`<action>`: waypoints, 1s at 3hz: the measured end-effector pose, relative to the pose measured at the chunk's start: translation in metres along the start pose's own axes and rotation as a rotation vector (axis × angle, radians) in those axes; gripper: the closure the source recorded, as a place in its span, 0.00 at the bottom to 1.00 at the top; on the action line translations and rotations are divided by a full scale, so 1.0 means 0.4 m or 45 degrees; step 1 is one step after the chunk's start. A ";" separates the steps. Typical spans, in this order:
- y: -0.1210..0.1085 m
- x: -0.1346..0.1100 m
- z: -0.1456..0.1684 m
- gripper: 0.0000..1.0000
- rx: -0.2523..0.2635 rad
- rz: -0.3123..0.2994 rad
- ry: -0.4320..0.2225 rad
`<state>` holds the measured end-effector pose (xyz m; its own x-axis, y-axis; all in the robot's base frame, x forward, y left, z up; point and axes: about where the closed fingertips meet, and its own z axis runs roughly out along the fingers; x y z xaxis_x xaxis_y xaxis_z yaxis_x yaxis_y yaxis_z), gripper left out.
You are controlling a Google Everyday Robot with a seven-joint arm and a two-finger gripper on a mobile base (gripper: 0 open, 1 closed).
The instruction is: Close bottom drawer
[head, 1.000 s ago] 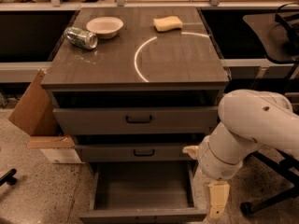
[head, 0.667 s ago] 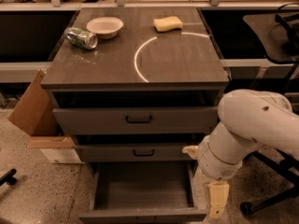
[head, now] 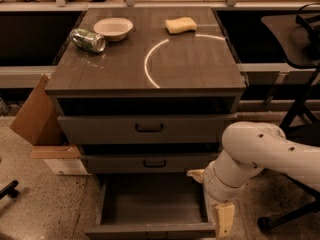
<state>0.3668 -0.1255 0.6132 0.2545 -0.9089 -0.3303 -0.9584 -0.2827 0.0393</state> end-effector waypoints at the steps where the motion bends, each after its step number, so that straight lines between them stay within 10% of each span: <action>1: -0.014 0.026 0.125 0.00 -0.013 -0.077 -0.036; 3: -0.009 0.022 0.405 0.00 -0.155 -0.172 -0.221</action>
Offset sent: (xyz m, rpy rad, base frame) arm -0.0121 0.0430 -0.1724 0.1641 0.0918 0.1931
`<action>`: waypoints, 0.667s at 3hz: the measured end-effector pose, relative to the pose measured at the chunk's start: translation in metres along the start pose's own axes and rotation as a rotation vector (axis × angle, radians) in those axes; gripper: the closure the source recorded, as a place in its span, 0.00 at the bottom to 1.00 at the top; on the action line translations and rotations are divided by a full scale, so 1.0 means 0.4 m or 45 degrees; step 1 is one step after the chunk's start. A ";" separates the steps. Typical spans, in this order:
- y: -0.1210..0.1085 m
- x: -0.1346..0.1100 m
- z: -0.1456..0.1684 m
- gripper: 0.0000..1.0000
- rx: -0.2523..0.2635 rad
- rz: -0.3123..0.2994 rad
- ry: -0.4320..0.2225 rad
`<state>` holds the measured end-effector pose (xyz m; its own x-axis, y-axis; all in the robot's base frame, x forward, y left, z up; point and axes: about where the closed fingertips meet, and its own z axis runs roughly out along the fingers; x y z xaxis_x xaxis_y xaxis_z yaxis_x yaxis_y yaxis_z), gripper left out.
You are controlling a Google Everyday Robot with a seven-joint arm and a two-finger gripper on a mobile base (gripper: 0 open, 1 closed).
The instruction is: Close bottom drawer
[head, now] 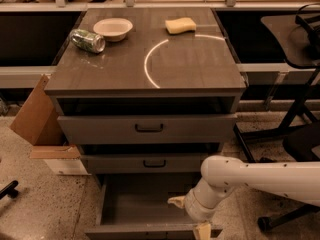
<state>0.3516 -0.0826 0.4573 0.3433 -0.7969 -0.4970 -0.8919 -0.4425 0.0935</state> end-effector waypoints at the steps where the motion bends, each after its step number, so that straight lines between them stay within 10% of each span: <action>1: 0.014 0.002 0.042 0.00 -0.034 0.011 -0.037; 2: 0.014 0.002 0.042 0.00 -0.034 0.011 -0.037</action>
Offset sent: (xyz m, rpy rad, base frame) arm -0.0097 0.0040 -0.0144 0.0140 0.0374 0.0032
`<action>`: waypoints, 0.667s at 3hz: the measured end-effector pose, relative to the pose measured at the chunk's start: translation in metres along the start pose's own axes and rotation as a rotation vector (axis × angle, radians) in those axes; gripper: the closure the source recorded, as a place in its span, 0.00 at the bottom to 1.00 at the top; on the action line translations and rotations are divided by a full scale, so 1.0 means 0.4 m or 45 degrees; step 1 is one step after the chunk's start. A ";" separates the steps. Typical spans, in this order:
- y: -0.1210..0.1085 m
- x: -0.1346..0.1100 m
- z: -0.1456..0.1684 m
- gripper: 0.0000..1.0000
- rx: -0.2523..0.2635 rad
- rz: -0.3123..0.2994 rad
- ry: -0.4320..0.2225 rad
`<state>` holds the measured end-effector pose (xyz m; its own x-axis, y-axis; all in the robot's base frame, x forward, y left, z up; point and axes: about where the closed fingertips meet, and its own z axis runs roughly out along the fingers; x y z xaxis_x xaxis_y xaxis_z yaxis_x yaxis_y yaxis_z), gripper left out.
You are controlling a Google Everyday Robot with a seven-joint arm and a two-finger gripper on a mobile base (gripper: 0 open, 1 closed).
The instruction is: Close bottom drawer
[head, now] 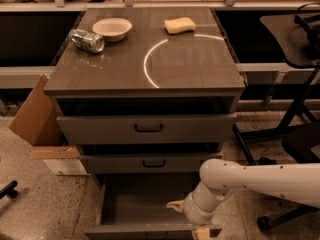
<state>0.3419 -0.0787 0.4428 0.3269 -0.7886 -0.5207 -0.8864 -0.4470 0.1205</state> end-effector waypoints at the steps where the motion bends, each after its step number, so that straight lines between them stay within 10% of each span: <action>1: -0.010 0.032 0.043 0.00 -0.019 -0.043 -0.020; 2: -0.031 0.125 0.168 0.27 -0.023 -0.048 -0.057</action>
Offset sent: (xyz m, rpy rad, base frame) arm 0.0084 -0.0099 -0.1356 0.0743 0.0340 0.0289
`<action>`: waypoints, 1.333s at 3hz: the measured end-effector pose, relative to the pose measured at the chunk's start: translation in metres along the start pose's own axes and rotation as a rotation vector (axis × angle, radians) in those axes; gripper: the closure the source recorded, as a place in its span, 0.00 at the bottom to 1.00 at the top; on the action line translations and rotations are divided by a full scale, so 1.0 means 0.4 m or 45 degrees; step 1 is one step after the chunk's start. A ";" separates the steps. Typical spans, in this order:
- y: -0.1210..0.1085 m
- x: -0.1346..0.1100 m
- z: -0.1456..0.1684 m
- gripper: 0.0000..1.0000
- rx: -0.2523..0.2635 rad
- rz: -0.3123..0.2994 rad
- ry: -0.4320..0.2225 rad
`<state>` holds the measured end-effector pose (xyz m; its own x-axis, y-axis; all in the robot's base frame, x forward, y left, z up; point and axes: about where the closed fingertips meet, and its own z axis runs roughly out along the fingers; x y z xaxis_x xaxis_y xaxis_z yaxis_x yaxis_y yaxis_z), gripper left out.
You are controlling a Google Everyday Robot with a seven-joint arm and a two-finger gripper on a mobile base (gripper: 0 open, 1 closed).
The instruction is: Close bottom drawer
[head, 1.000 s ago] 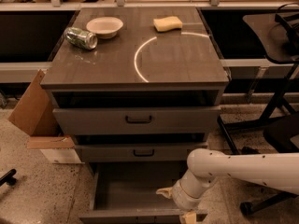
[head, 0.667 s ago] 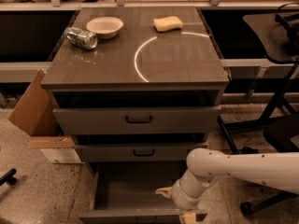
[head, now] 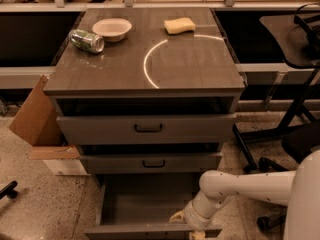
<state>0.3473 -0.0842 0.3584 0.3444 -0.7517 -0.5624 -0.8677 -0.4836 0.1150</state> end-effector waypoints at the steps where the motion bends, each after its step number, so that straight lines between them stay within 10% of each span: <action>1: -0.011 0.046 0.075 0.50 -0.003 0.002 -0.016; 3: 0.007 0.103 0.207 0.96 -0.035 0.091 -0.041; 4: -0.002 0.146 0.282 1.00 -0.051 0.187 -0.038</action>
Offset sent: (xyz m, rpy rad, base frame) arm -0.0170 0.0021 -0.0903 0.0070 0.0318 -0.0363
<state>0.3278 -0.0772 0.2332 0.2034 -0.8023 -0.5611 -0.8929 -0.3871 0.2299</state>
